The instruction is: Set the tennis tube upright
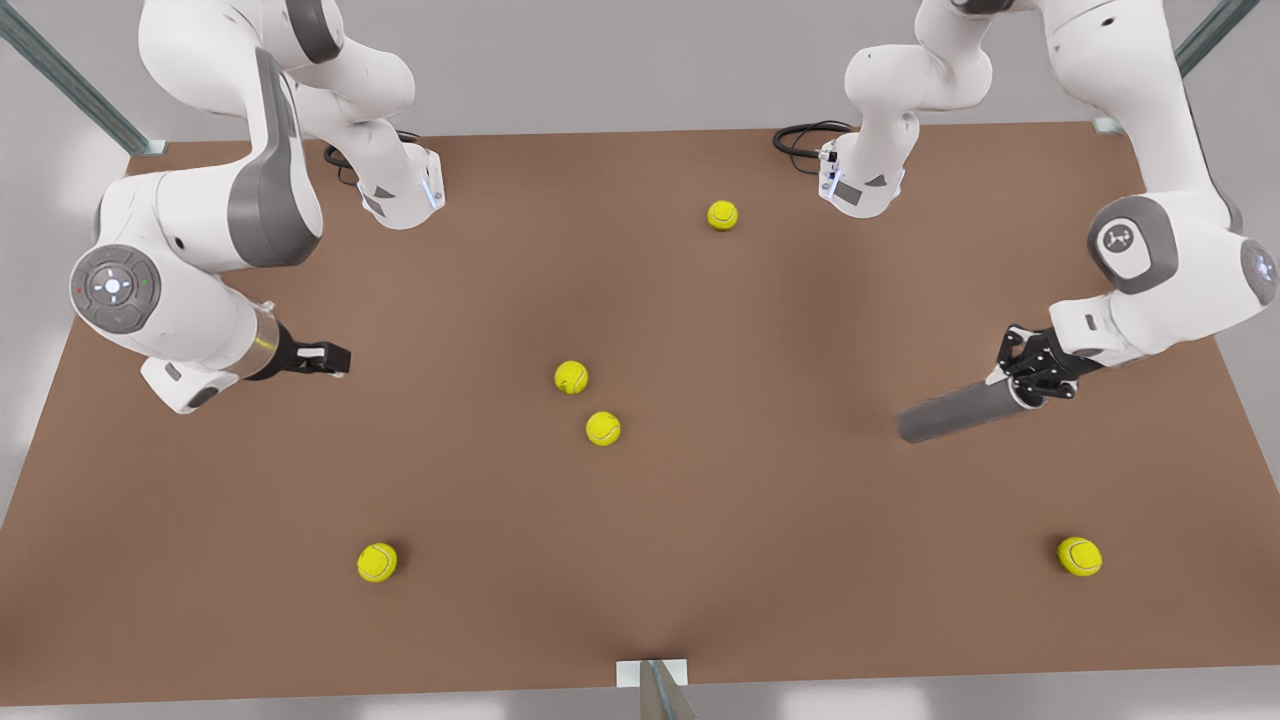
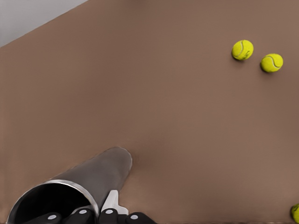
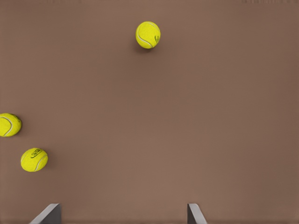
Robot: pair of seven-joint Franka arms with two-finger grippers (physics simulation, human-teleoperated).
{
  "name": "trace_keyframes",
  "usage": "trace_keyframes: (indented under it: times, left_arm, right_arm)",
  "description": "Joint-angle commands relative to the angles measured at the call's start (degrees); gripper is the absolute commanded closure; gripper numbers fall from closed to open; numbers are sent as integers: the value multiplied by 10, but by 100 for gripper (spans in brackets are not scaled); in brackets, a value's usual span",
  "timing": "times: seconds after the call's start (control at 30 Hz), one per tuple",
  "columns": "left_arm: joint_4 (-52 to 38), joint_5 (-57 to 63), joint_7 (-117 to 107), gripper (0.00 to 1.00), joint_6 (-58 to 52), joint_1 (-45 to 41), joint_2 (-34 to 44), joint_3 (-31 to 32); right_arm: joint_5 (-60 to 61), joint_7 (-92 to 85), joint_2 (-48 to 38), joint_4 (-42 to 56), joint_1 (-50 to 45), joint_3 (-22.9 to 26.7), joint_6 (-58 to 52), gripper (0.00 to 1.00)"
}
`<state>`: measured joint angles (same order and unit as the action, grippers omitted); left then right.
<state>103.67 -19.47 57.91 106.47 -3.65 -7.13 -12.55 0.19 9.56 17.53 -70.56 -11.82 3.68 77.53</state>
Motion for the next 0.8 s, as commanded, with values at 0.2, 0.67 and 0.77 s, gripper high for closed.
trace_keyframes:
  times: [0.2, 0.67, 0.77]
  left_arm:
    - [-6, 92, -209, 79, 76, -9, -41, 2]
    - [-5, 95, -216, 12, 112, -9, -85, 10]
    - [-6, 95, -216, 0, 109, -9, -85, 10]
  right_arm:
    - [1, 2, 0, 0, -7, 0, 0, 0]
    - [-1, 2, 4, 0, -7, 0, 1, 0]
    - [-1, 2, 5, 0, -7, 0, 1, 0]
